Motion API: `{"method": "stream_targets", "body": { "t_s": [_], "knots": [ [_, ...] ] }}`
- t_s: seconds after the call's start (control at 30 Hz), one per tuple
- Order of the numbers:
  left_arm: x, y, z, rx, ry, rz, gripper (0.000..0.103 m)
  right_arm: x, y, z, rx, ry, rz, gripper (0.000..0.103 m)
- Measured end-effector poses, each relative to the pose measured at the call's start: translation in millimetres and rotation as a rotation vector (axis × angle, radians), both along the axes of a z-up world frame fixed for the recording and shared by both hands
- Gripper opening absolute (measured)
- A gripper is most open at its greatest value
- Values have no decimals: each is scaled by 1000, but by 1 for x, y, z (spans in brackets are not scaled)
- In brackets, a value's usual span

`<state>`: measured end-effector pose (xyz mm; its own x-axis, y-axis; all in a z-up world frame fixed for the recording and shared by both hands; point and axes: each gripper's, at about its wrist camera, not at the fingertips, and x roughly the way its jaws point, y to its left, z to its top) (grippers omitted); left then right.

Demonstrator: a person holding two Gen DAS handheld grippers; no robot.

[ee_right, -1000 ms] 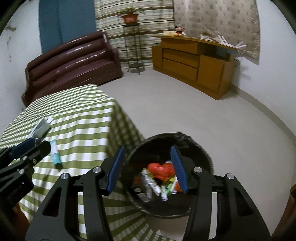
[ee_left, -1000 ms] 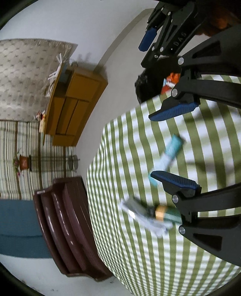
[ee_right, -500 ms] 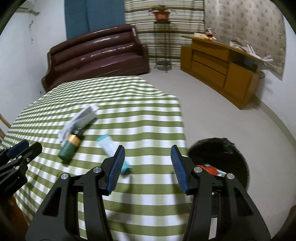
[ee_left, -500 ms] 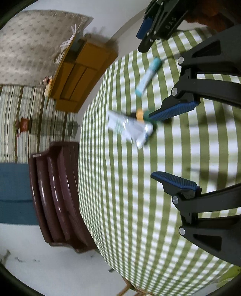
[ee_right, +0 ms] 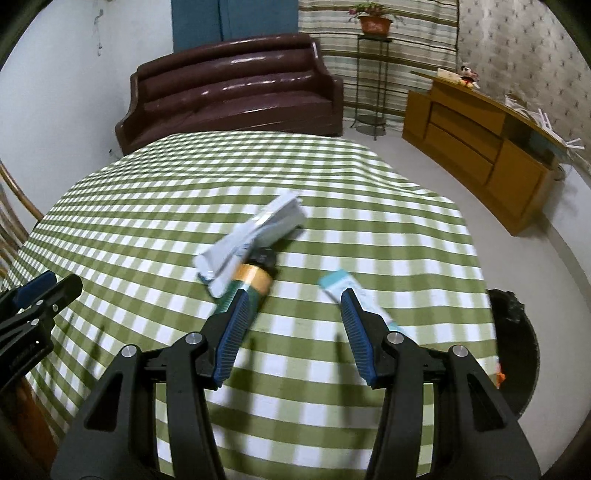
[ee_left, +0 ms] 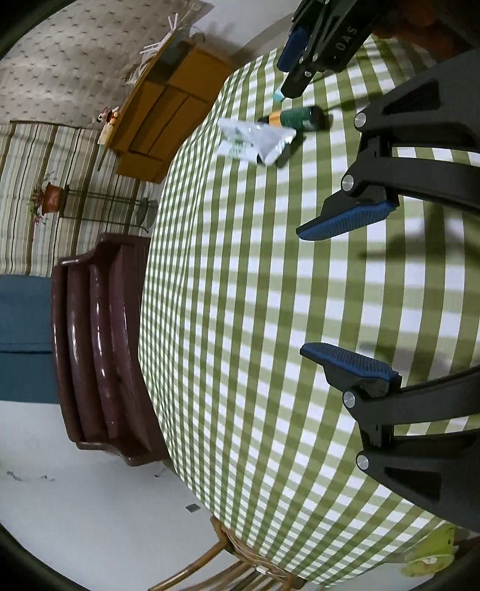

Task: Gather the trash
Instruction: 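Move both open tools back over the items on the table, then grasp the green spray bottle with the right tool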

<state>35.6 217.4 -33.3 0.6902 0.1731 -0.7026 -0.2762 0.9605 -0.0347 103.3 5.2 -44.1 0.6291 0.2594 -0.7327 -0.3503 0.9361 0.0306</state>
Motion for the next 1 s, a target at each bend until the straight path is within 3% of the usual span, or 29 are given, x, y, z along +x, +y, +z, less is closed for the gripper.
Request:
{"method": "stream_targets", "body": {
  "t_s": [0.23,0.73,0.83,0.9,1.0],
  "knots": [
    [0,16,-6,-22,8,15,57,5,27,-5,-29,19,25,51],
    [8,20,-14,-48,15,-10,57,19,26,-12,-61,35,9,51],
    [10,18,-13,-51,13,-15,60,22,25,-14,-66,39,13,45],
    [11,15,-12,-49,10,-23,60,22,23,-15,-67,45,14,32],
    [13,11,-11,-47,8,-30,60,22,21,-15,-68,46,14,24]
  ]
}}
